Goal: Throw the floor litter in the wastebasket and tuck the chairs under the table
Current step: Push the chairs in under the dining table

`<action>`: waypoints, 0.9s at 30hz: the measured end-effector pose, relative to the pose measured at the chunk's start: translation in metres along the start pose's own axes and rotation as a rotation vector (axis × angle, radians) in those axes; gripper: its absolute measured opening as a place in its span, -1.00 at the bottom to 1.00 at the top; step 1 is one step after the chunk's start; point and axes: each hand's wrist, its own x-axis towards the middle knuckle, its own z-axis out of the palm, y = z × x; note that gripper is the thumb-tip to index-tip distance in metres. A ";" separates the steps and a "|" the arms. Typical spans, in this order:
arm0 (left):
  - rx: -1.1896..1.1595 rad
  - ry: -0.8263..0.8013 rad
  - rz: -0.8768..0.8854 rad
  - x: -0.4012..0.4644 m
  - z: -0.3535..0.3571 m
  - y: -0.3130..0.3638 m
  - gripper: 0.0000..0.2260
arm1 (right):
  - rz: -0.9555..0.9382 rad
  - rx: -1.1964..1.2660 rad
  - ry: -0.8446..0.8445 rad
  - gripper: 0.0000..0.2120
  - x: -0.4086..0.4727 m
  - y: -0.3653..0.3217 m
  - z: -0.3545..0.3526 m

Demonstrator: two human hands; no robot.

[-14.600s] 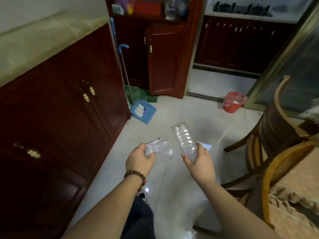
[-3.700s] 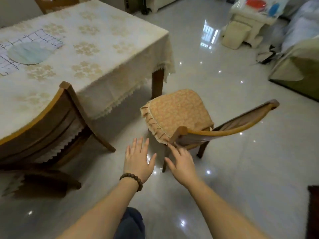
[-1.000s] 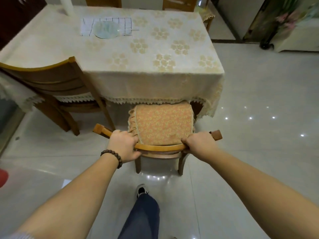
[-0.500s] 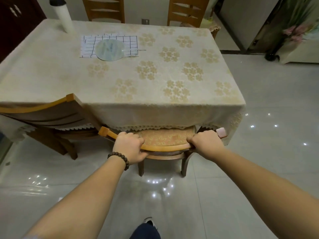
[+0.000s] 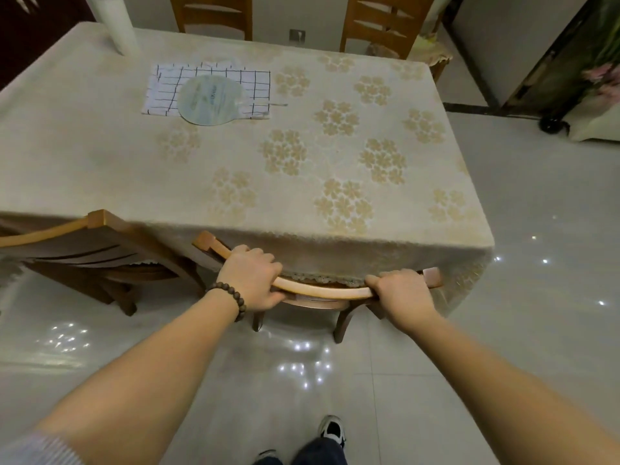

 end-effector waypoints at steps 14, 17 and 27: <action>-0.112 -0.005 -0.075 0.022 -0.001 -0.002 -0.36 | 0.137 0.174 0.216 -0.28 0.011 0.000 0.016; -0.157 0.047 -0.101 0.036 -0.005 0.039 -0.36 | 0.135 0.139 0.155 -0.27 0.007 0.044 0.022; -0.188 0.250 -0.365 0.059 -0.027 0.079 -0.24 | 0.225 0.084 0.099 -0.49 0.019 0.090 0.021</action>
